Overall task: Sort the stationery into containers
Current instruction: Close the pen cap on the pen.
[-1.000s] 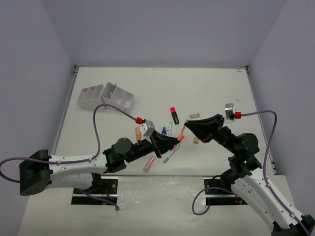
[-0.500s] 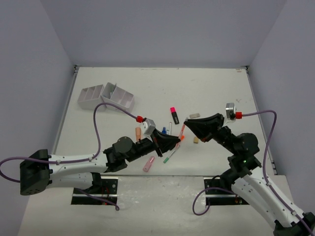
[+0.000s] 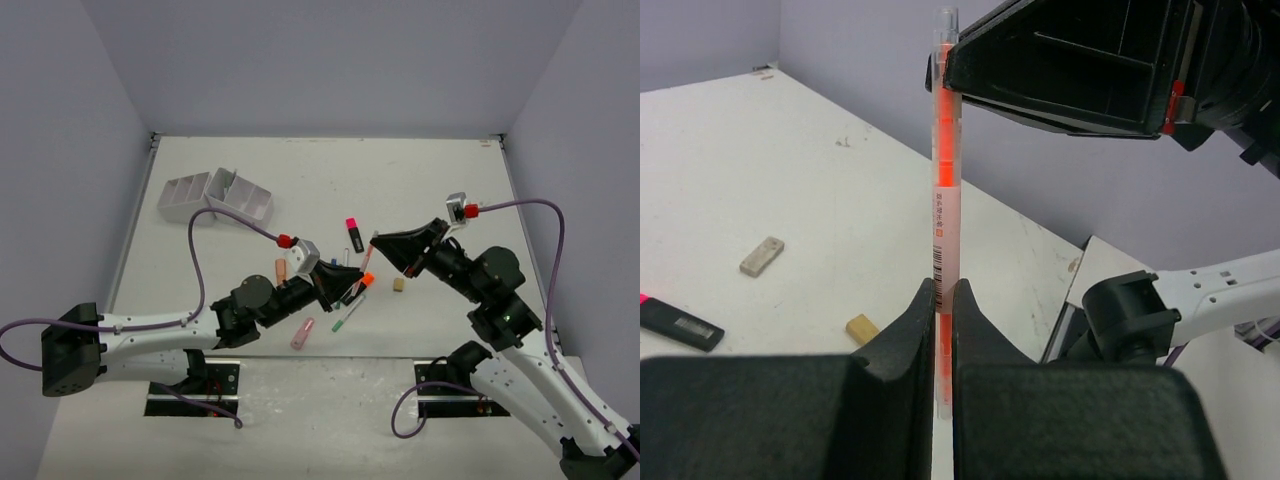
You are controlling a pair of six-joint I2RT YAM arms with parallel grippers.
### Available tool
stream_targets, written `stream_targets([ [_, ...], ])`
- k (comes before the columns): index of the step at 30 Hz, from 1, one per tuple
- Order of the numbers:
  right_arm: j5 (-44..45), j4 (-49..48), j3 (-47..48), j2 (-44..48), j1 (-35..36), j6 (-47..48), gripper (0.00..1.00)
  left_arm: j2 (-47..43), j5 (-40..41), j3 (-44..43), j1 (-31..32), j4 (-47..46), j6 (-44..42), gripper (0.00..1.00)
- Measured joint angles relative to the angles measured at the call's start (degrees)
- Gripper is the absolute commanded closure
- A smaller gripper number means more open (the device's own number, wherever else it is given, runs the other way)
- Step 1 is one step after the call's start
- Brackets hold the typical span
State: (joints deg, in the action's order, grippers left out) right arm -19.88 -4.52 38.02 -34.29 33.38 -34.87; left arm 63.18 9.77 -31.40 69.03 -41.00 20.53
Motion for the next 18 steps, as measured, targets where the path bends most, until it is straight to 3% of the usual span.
stream_targets([
  [2,-0.6,-0.04,-0.13,0.01,0.03,0.09,0.68,0.0,0.22,-0.02,0.0,-0.11,-0.53,1.0],
  [3,-1.44,0.03,-0.35,0.03,0.09,-0.03,0.65,0.0,0.45,-0.06,-0.01,-0.43,-0.74,1.0],
  [9,-8.34,1.07,-3.49,-0.19,1.3,-0.9,0.68,-0.81,1.08,-2.62,-0.91,-5.79,-1.67,1.0],
  [13,-9.47,0.68,-3.54,-0.11,1.34,-0.97,0.62,-0.5,0.1,-2.8,-0.91,-7.07,-1.59,1.0],
  [18,-9.64,0.68,-3.53,0.17,1.34,-0.58,0.64,0.98,-1.38,-2.84,-0.91,-7.69,-1.12,1.0],
])
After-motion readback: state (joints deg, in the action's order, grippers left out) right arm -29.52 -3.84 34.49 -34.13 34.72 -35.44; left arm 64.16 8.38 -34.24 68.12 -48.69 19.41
